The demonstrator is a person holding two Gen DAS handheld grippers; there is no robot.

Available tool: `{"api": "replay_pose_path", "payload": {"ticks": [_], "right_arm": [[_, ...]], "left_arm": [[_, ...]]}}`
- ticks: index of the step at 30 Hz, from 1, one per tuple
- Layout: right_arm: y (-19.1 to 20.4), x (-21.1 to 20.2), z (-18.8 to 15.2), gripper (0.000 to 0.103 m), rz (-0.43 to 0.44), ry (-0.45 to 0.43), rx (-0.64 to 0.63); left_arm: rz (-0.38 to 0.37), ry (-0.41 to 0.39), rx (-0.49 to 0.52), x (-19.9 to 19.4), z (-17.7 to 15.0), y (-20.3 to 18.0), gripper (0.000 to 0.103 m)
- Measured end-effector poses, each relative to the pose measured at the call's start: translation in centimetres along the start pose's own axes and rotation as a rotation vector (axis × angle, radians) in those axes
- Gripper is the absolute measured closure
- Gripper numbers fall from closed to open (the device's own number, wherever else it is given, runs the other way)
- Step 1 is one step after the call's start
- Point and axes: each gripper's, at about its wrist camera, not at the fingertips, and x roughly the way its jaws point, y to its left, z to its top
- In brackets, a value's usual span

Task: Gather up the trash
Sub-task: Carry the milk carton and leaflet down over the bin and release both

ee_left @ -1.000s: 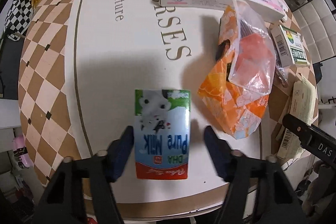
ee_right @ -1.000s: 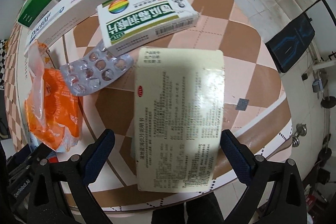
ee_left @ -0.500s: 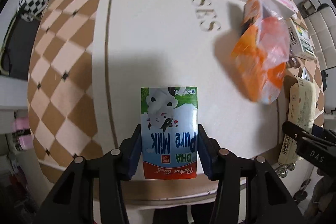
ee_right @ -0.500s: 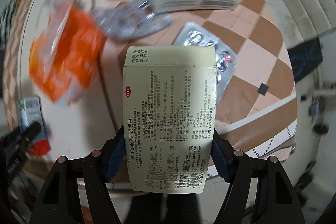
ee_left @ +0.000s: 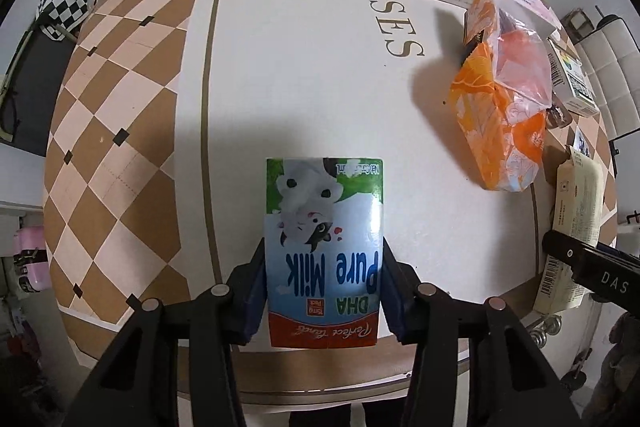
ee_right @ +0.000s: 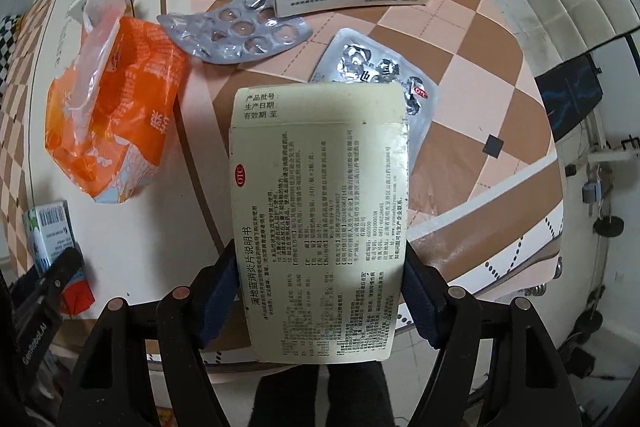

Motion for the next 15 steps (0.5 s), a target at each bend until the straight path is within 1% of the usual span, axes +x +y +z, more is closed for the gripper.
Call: {"api": "replay_pose_path", "payload": {"ticks": [3, 6, 8, 11, 14, 15], "right_arm": [[0.3, -0.3, -1.3, 0.029, -0.004, -0.024, -0.009], [0.4, -1.2, -3.7, 0.029, 0.032, -0.066, -0.048], [0.2, -2.3, -5.6, 0.029, 0.059, -0.099, -0.079], [-1.0, -4.2, -9.9, 0.029, 0.129, -0.146, -0.120], [-2.8, -4.9, -14.4, 0.029, 0.189, -0.166, -0.143], [-3.5, -4.7, -16.4, 0.029, 0.205, -0.171, -0.158]], "left_arm": [[0.011, -0.021, -0.017, -0.1, -2.0, -0.3, 0.058], [0.021, -0.054, -0.023, -1.3, -4.9, -0.7, 0.058], [0.026, -0.074, -0.033, -2.8, -6.9, -1.3, 0.058], [0.017, -0.101, -0.052, -4.6, -11.0, -2.7, 0.058], [0.008, -0.116, -0.063, -6.8, -16.4, -3.5, 0.058], [0.004, -0.114, -0.066, -5.9, -17.6, -2.5, 0.058]]}}
